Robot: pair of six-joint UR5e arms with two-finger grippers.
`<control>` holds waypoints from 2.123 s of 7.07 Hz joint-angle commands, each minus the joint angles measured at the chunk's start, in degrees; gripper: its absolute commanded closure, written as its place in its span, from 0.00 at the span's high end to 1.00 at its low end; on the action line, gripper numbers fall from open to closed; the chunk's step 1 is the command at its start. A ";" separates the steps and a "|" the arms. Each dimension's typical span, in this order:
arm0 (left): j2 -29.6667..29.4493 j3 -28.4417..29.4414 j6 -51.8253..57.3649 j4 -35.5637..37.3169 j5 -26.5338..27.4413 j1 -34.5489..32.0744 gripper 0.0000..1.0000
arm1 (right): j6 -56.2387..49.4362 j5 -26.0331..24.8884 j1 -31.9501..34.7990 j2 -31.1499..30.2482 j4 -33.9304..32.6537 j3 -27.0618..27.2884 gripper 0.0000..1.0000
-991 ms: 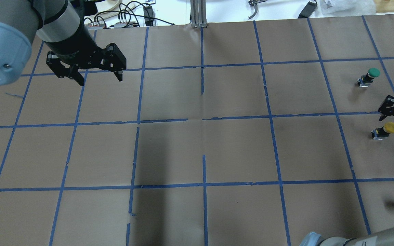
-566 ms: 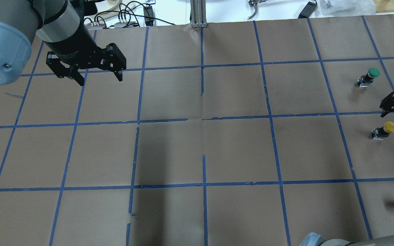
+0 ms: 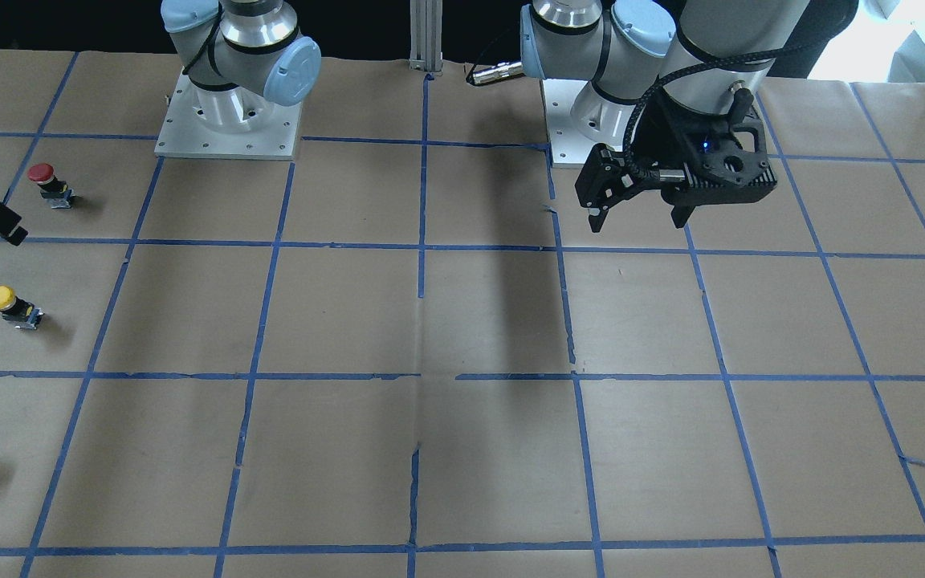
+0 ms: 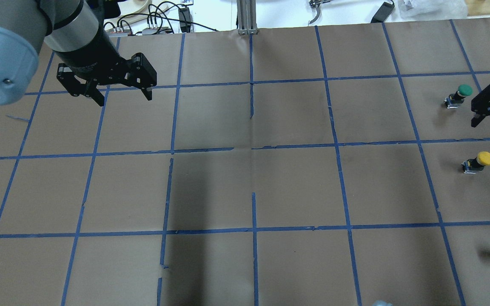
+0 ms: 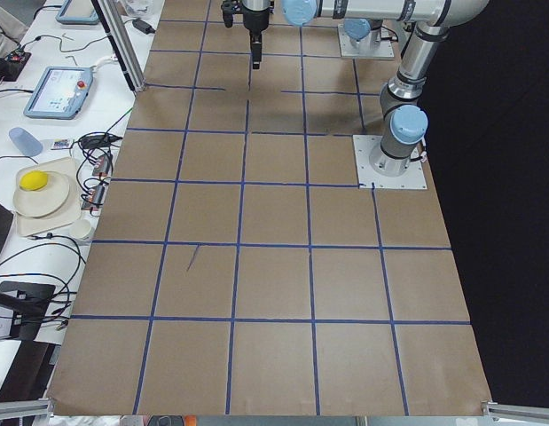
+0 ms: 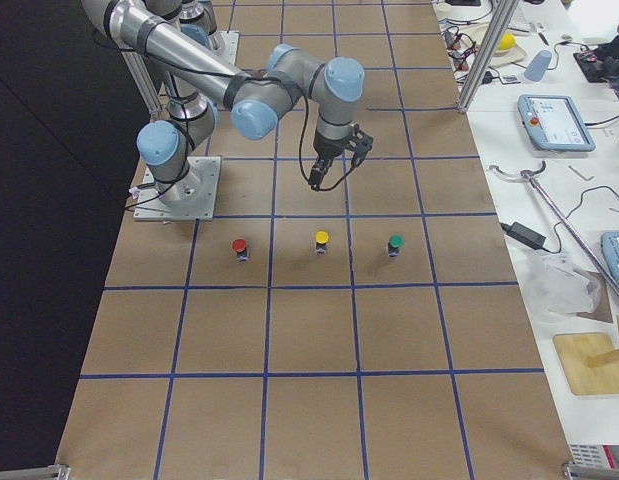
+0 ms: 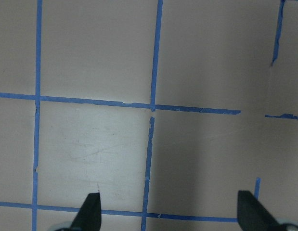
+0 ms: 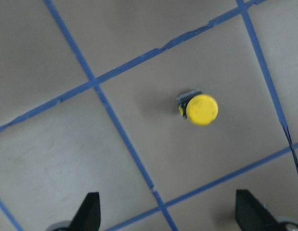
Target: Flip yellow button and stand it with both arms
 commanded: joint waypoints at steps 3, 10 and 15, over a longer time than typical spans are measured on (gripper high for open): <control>-0.03 0.13 0.00 0.00 -0.07 -0.08 1.00 | 8.66 0.33 22.06 -7.45 10.20 -4.36 1.00; 0.05 0.21 0.00 0.00 -0.07 -0.17 1.00 | 9.92 3.24 28.09 -6.65 7.12 -1.90 1.00; 0.05 0.13 -0.09 0.00 -0.15 -0.17 1.00 | 9.22 3.50 27.83 -6.48 7.29 -1.90 1.00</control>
